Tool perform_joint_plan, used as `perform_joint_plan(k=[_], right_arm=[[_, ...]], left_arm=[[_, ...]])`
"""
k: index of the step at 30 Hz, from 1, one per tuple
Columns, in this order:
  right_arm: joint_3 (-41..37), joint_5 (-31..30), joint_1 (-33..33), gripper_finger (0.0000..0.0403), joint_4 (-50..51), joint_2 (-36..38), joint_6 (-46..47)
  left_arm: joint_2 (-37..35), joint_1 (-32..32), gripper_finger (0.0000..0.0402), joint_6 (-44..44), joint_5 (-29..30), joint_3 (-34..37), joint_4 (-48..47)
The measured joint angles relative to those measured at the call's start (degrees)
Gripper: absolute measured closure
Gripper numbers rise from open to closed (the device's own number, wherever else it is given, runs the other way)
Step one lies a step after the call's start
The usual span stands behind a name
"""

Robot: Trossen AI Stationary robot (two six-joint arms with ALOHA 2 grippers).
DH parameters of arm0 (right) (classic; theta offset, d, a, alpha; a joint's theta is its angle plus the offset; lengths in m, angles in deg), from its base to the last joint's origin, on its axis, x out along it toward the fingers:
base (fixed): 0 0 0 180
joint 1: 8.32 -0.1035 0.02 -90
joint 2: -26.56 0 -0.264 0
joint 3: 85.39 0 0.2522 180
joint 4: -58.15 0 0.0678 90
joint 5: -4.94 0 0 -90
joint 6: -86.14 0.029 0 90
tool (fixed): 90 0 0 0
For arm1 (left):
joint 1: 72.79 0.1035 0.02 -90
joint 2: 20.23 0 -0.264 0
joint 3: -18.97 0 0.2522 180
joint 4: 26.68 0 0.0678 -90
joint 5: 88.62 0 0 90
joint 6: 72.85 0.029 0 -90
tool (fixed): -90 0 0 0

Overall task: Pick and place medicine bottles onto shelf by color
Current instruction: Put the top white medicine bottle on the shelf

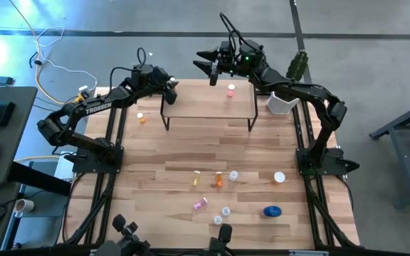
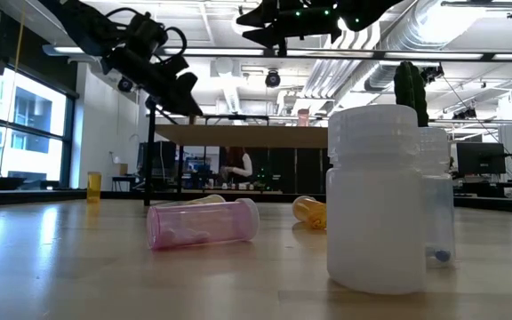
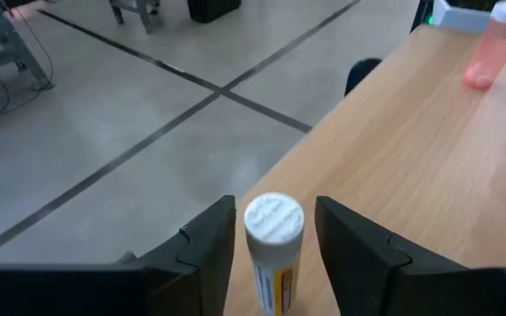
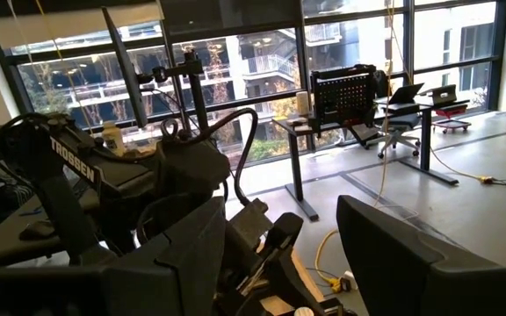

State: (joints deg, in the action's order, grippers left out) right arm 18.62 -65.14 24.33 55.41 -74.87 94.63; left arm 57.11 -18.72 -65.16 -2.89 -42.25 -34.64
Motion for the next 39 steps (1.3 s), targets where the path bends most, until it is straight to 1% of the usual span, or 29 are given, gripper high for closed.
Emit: perform_joint_plan(k=[12,16,24,27,32,39], right_arm=[[0.0,0.0,-0.01,0.0192,0.0,0.0,0.0],[0.0,0.0,-0.01,0.0192,0.0,0.0,0.04],[0.02,0.14,-0.01,0.0192,1.65,0.48,0.16],[0.02,0.17,-0.03,0.0192,4.08,1.91,0.0],[0.09,0.2,-0.12,0.0192,11.1,4.68,0.02],[0.09,0.22,-1.54,0.0192,26.68,9.49,0.46]], left_arm=[[-0.14,0.02,0.0213,-0.57,1.75,-3.98,-0.45],[-1.09,0.02,0.0208,-2.51,1.75,-5.37,-1.42],[-5.18,0.02,0.0208,-2.57,1.75,-7.52,-6.14],[-7.69,-0.02,0.0208,-3.02,1.61,-7.52,-7.67],[-12.87,-0.98,0.0208,-4.31,-1.58,-7.52,-12.07],[-18.96,-4.55,0.0208,-7.59,-7.27,-7.52,-16.74]])
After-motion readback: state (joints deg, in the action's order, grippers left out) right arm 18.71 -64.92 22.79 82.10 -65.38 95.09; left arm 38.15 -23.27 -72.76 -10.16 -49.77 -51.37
